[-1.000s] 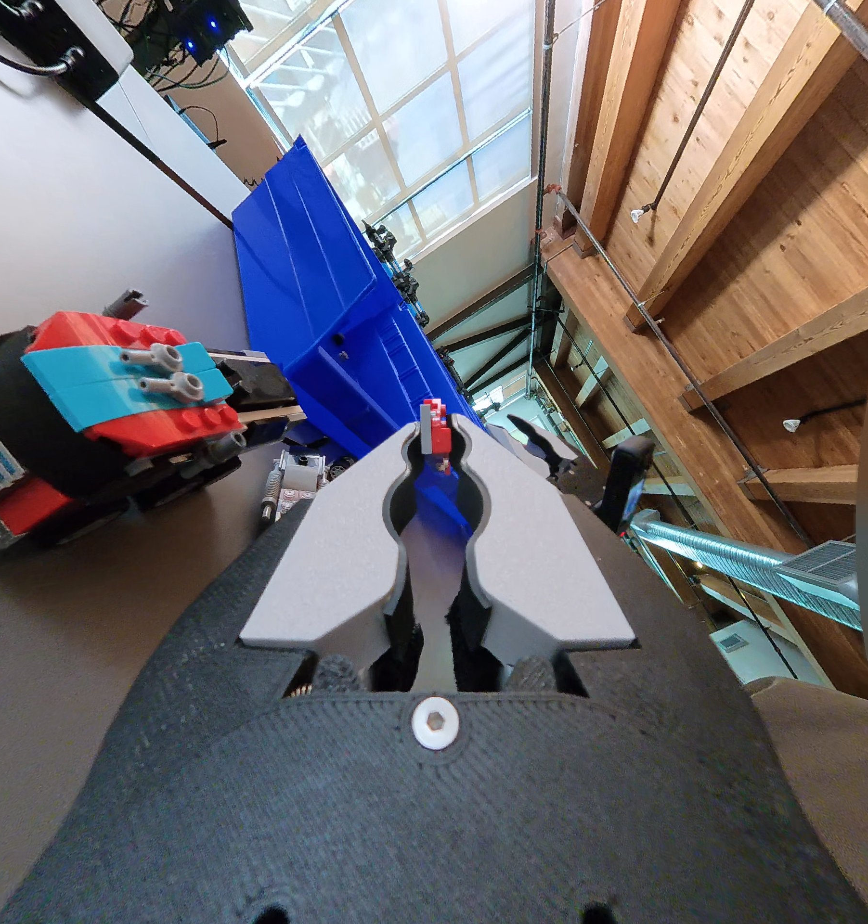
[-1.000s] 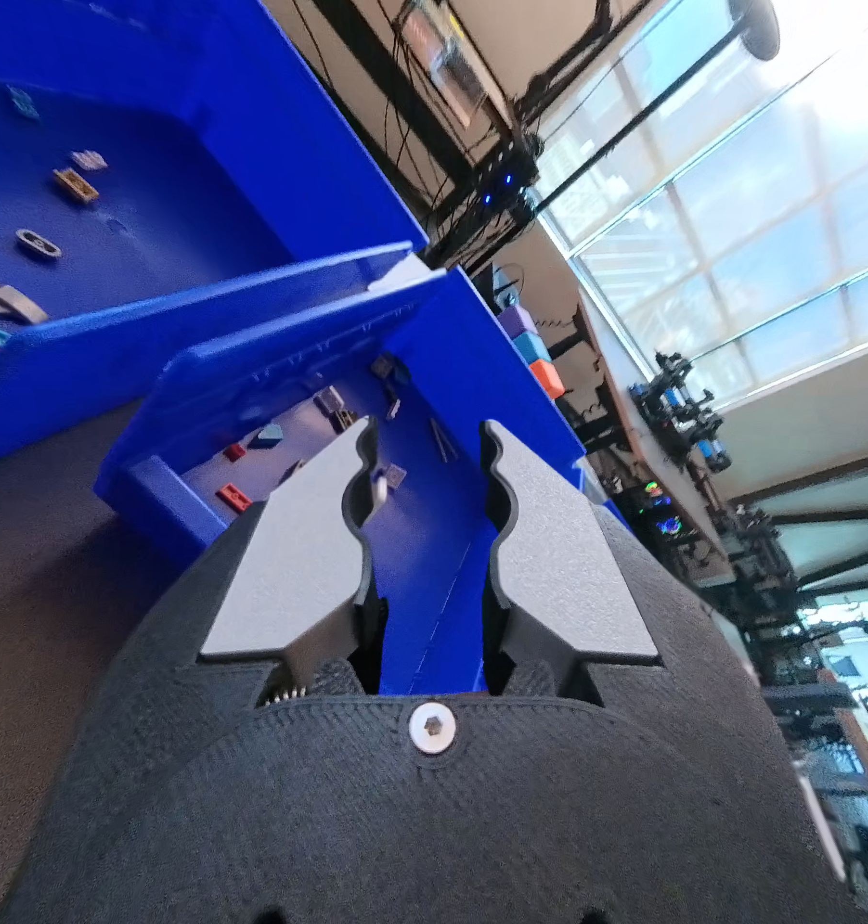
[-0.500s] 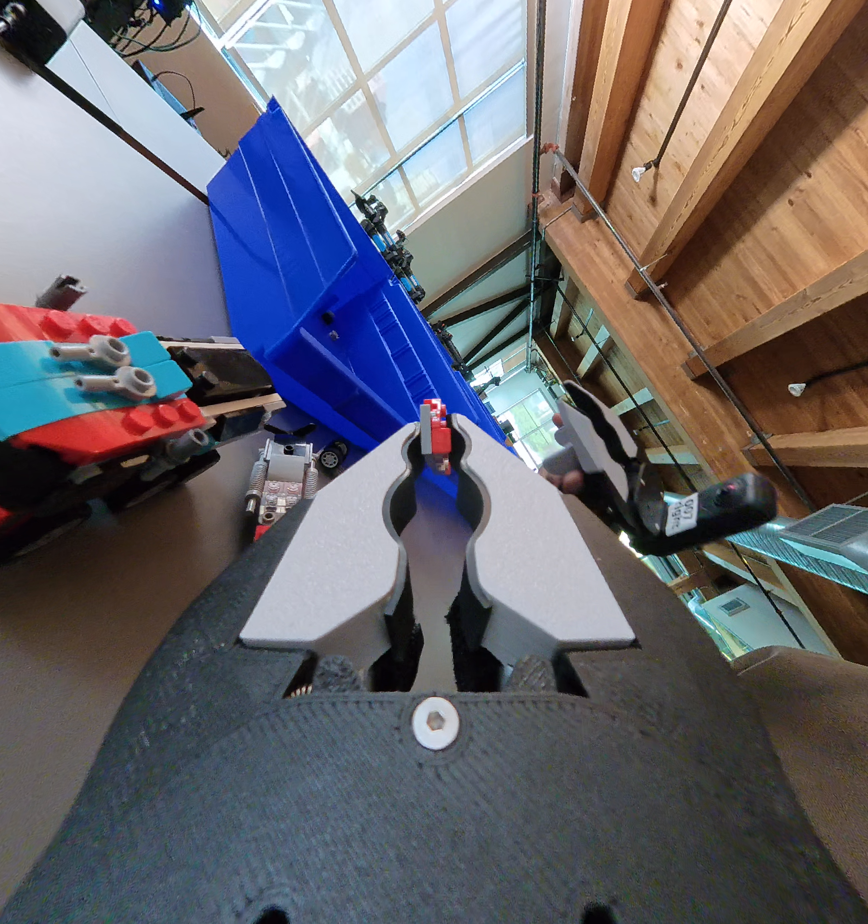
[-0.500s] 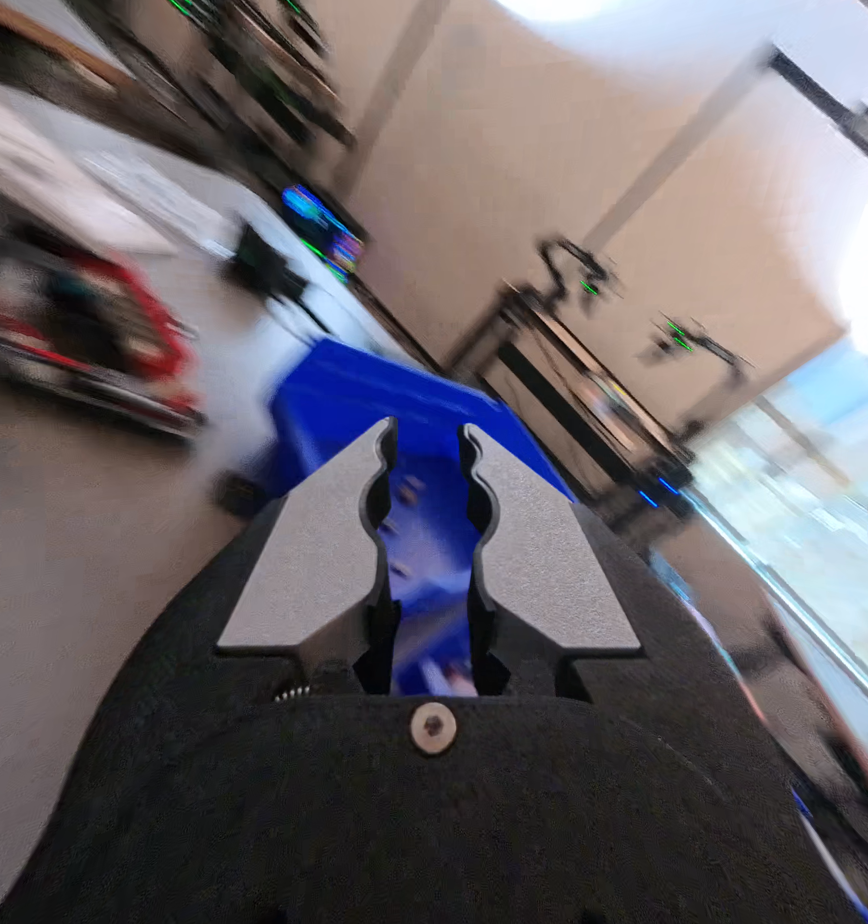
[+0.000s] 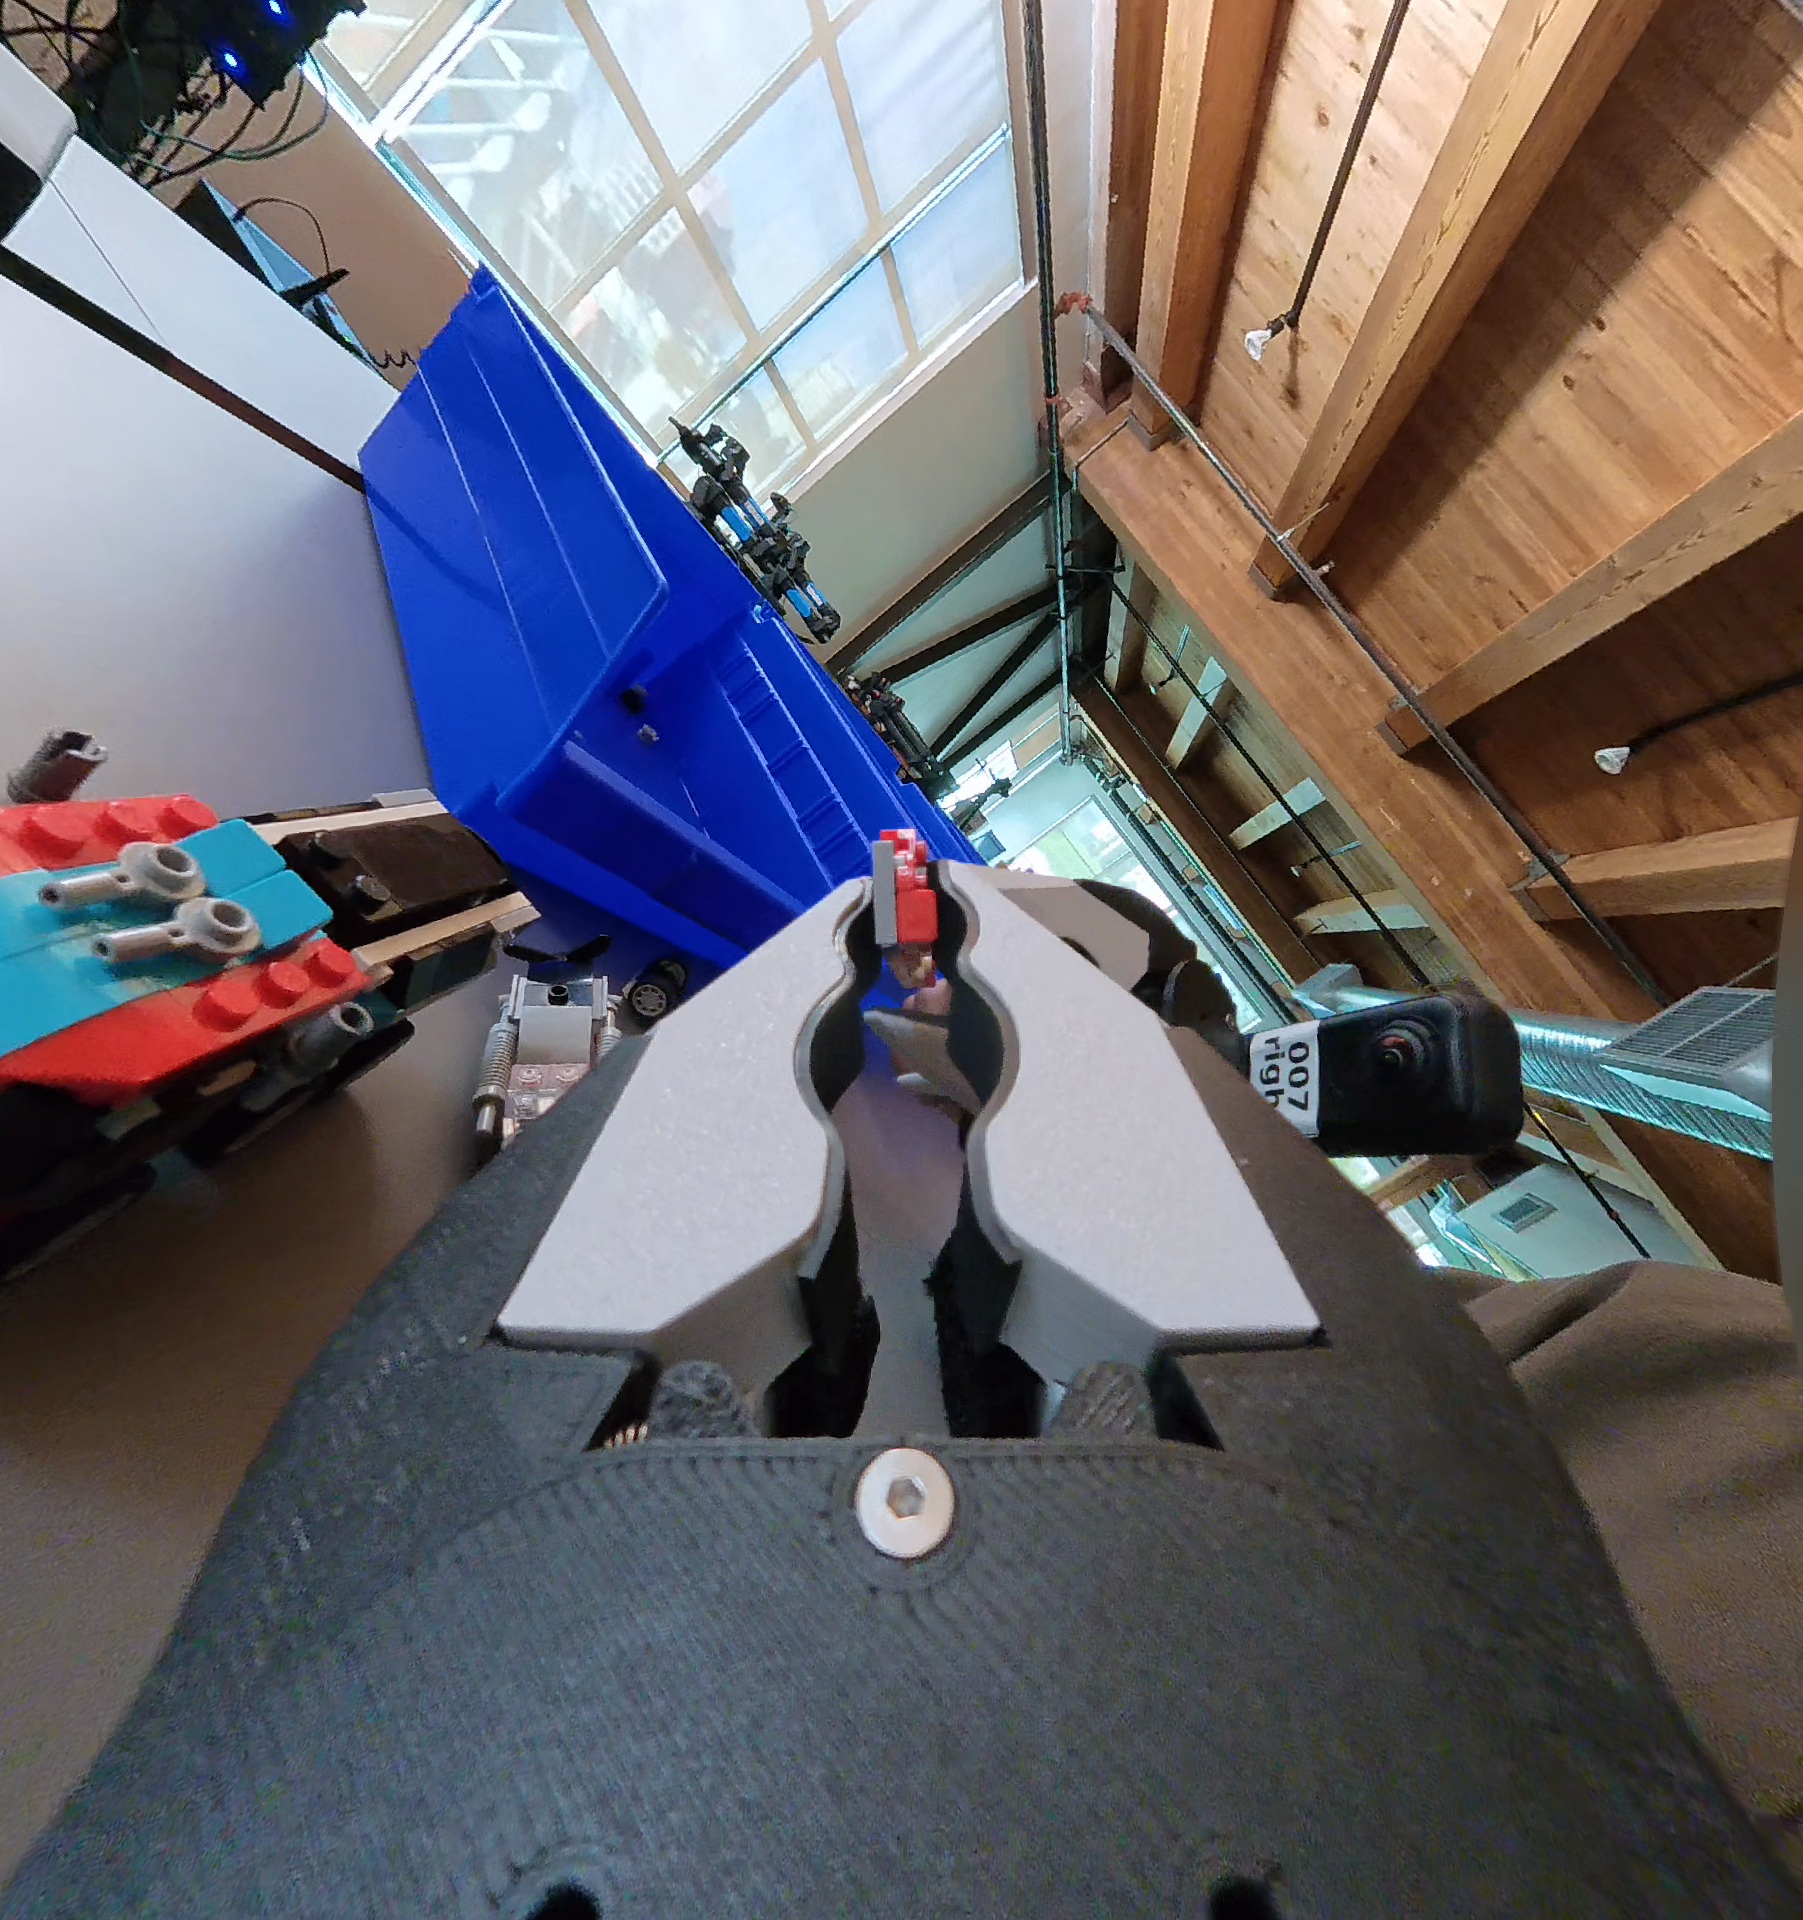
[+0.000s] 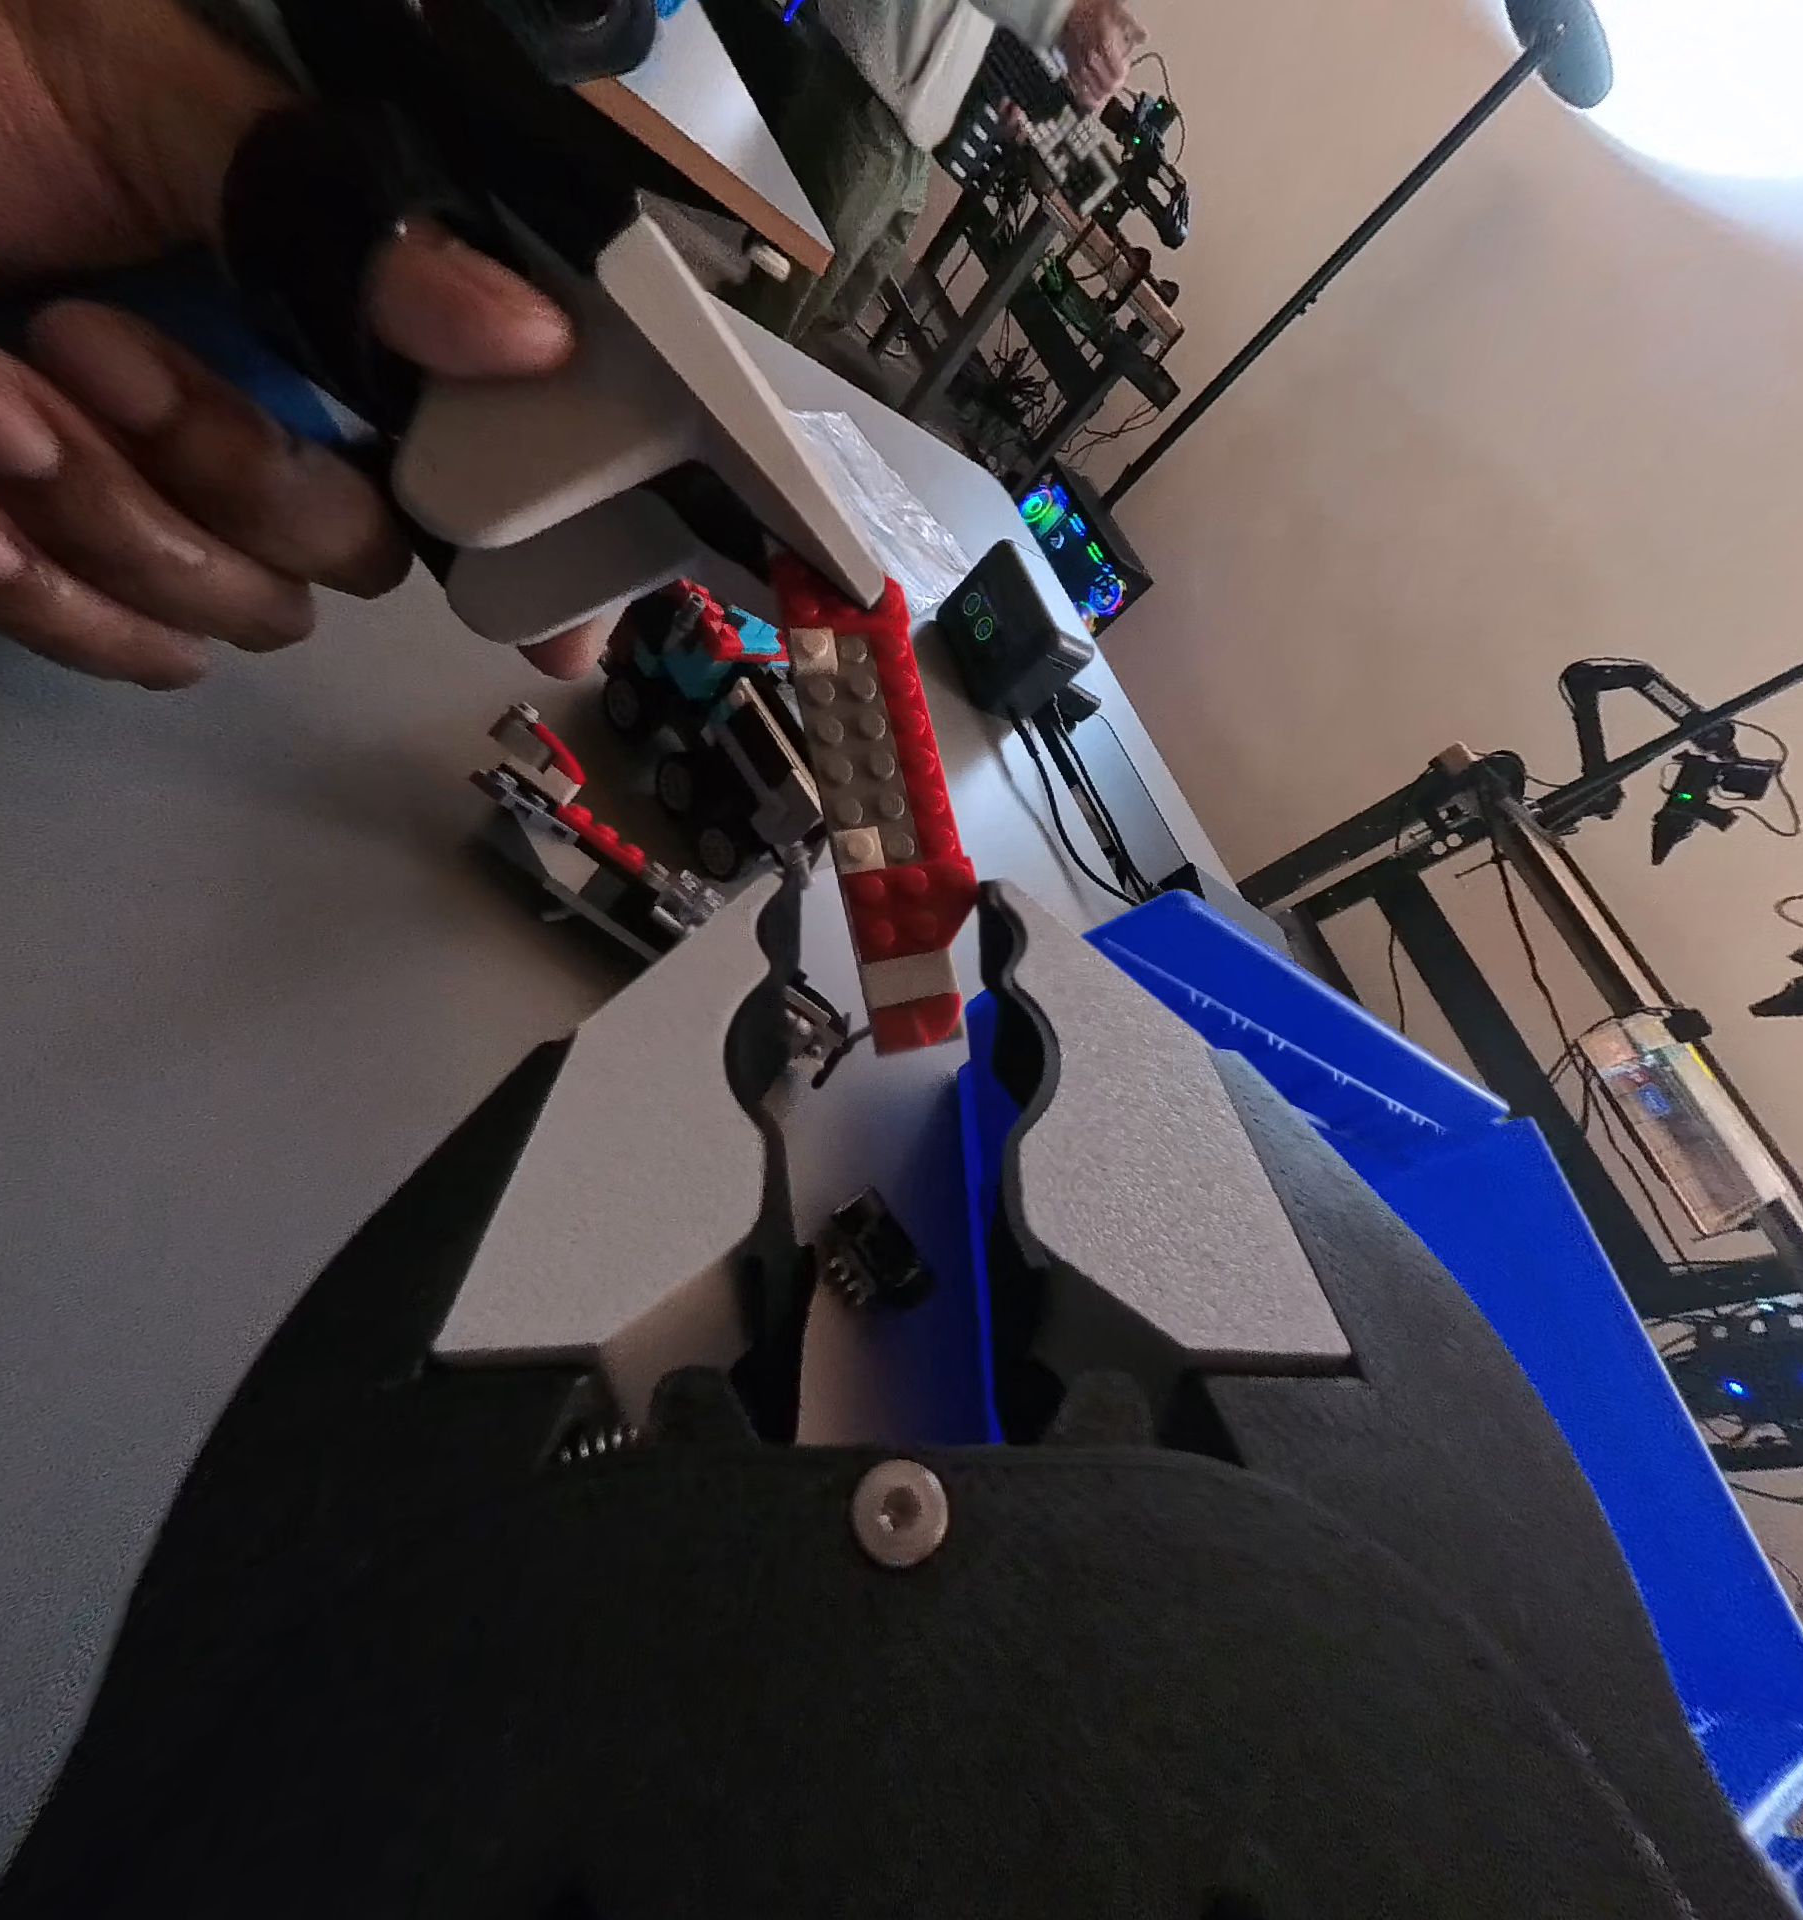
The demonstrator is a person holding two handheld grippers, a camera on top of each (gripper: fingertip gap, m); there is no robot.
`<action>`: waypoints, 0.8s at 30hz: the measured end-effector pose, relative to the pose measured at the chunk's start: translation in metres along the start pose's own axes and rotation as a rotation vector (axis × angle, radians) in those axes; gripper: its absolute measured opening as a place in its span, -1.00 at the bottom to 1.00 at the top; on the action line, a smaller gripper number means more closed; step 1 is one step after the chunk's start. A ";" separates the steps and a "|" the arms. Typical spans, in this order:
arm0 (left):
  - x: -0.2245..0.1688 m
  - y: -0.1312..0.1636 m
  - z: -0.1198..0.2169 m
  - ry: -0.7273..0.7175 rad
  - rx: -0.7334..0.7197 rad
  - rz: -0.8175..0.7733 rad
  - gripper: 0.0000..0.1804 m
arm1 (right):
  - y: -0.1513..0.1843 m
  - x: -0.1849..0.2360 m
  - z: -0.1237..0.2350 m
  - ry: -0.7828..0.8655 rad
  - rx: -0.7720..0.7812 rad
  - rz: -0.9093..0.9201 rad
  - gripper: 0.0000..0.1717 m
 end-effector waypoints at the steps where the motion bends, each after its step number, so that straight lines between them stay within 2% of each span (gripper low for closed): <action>1: 0.000 0.001 0.000 0.004 0.004 0.005 -0.90 | 0.001 0.001 0.000 0.010 0.005 0.006 -0.62; 3: 0.001 0.002 -0.001 0.007 0.015 0.013 -0.90 | 0.004 0.003 0.000 0.029 0.005 0.015 -0.69; 8: 0.001 0.006 -0.005 0.052 0.034 0.075 -0.89 | 0.004 0.005 0.007 0.067 -0.058 0.015 -0.69; 10: 0.002 0.012 -0.008 0.053 0.069 0.093 -0.76 | 0.004 0.007 0.009 0.081 -0.084 0.016 -0.69; 12: 0.001 0.019 -0.010 0.067 0.100 0.124 -0.73 | 0.003 0.012 0.008 0.082 -0.104 0.018 -0.69; 14: 0.001 0.025 -0.011 0.071 0.116 0.148 -0.75 | 0.002 0.016 0.007 0.078 -0.118 0.022 -0.69; 16: 0.000 0.027 -0.011 0.078 0.127 0.154 -0.87 | 0.002 0.021 0.005 0.066 -0.126 0.021 -0.69; 18: 0.001 0.027 -0.010 0.066 0.129 0.136 -0.93 | 0.001 0.023 0.004 0.066 -0.134 0.018 -0.69; 24: 0.002 0.019 -0.006 0.012 0.115 -0.001 -0.94 | 0.002 0.023 0.009 0.056 -0.120 0.088 -0.65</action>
Point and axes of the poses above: each gripper's, where its closed fingertips meet, z back along the fingers, y out of its underside, x = y × z across the jaws, the point moved 7 cm from there along z, back along the fingers, and after that the axes turned 10 degrees about -x, right-handed, at the moved point
